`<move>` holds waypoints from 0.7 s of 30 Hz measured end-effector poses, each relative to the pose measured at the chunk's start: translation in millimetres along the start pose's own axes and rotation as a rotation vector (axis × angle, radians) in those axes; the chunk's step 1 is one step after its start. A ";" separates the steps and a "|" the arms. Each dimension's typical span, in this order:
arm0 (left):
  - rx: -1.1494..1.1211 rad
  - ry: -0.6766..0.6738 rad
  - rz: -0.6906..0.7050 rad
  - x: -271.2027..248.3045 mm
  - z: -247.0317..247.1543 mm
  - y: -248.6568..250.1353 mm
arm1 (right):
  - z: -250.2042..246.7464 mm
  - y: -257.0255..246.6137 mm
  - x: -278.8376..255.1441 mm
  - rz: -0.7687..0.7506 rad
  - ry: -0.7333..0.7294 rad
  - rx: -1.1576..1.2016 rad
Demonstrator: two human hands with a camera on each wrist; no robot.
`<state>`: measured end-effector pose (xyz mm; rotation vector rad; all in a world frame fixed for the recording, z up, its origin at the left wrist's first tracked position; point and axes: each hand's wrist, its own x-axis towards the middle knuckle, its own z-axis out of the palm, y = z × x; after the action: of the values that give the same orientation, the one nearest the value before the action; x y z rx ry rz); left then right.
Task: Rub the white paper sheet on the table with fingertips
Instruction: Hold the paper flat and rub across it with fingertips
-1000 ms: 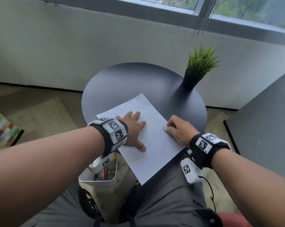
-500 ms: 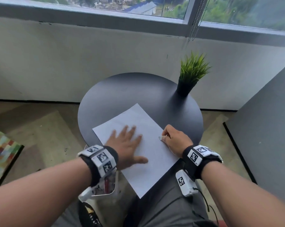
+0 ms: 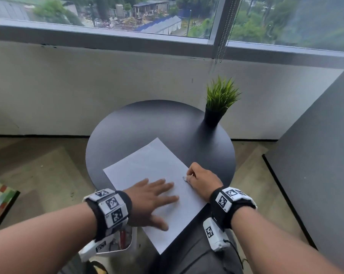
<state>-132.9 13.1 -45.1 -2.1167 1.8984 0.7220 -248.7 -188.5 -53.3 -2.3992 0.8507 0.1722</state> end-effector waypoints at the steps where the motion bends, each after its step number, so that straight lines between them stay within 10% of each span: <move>1: 0.000 0.007 -0.057 -0.4 1.0 -11.2 | 0.7 0.0 0.3 -0.005 -0.001 0.009; 6: -0.211 0.083 -0.531 1.7 -7.5 -47.0 | 2.3 5.3 2.4 -0.007 -0.006 0.023; 11: -0.172 0.051 -0.305 4.1 -8.5 -7.8 | 2.8 5.6 4.7 0.010 -0.011 0.038; 21: -0.131 0.014 -0.302 4.1 -6.3 -16.4 | -22.3 -19.6 9.5 -0.090 -0.133 0.051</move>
<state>-115.3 9.1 -44.4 -2.4213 1.5236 0.7825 -230.8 -193.9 -28.4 -2.3439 0.6767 0.2683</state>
